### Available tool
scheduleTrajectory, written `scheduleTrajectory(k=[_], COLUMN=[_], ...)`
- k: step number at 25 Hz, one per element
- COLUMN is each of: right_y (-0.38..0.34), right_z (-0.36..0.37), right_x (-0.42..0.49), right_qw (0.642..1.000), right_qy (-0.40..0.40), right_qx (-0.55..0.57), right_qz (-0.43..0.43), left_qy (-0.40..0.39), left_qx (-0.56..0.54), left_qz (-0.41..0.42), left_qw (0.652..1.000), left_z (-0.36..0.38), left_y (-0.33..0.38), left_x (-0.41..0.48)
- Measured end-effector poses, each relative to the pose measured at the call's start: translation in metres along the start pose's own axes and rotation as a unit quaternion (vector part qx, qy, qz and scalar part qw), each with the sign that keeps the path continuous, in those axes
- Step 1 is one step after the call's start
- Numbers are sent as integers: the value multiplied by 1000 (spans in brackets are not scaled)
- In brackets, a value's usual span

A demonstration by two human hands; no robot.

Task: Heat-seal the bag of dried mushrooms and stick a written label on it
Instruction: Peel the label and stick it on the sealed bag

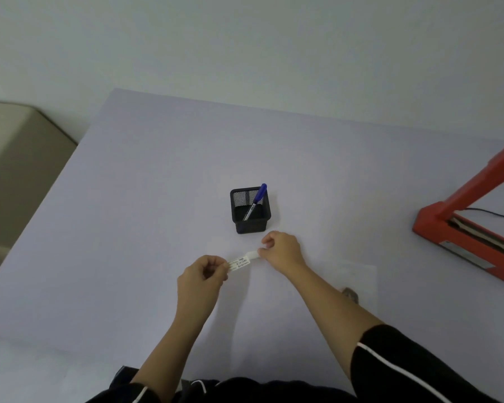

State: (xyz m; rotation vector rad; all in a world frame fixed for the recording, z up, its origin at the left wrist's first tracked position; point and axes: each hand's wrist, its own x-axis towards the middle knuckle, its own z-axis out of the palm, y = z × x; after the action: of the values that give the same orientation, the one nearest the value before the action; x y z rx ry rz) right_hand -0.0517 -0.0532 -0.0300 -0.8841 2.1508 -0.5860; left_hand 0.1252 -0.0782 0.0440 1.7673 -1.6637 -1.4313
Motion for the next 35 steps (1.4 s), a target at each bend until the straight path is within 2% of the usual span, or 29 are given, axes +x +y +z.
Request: scheduleTrajectory(k=[4, 8, 12, 14, 17, 23, 35], right_y=[16, 83, 151, 172, 188, 186, 186], right_z=[-31, -81, -113, -120, -119, -110, -102], right_x=[-31, -84, -115, -120, -116, -86, -67], right_qw=[992, 951, 924, 930, 948, 973, 976], right_qy=[59, 198, 277, 263, 195, 100, 98], right_qx=[109, 231, 227, 213, 221, 191, 157], right_qz=[-11, 54, 132, 141, 119, 83, 111], left_qy=[-39, -150, -233, -254, -269, -244, -222], left_qx=[-13, 18, 42, 63, 113, 179, 251], left_qz=[9, 23, 29, 33, 44, 64, 114], left_qw=[999, 988, 971, 965, 955, 951, 935], left_z=[19, 66, 124, 154, 188, 214, 228], left_y=[14, 28, 40, 45, 45, 34, 23], left_x=[-6, -13, -21, -23, -23, -10, -7])
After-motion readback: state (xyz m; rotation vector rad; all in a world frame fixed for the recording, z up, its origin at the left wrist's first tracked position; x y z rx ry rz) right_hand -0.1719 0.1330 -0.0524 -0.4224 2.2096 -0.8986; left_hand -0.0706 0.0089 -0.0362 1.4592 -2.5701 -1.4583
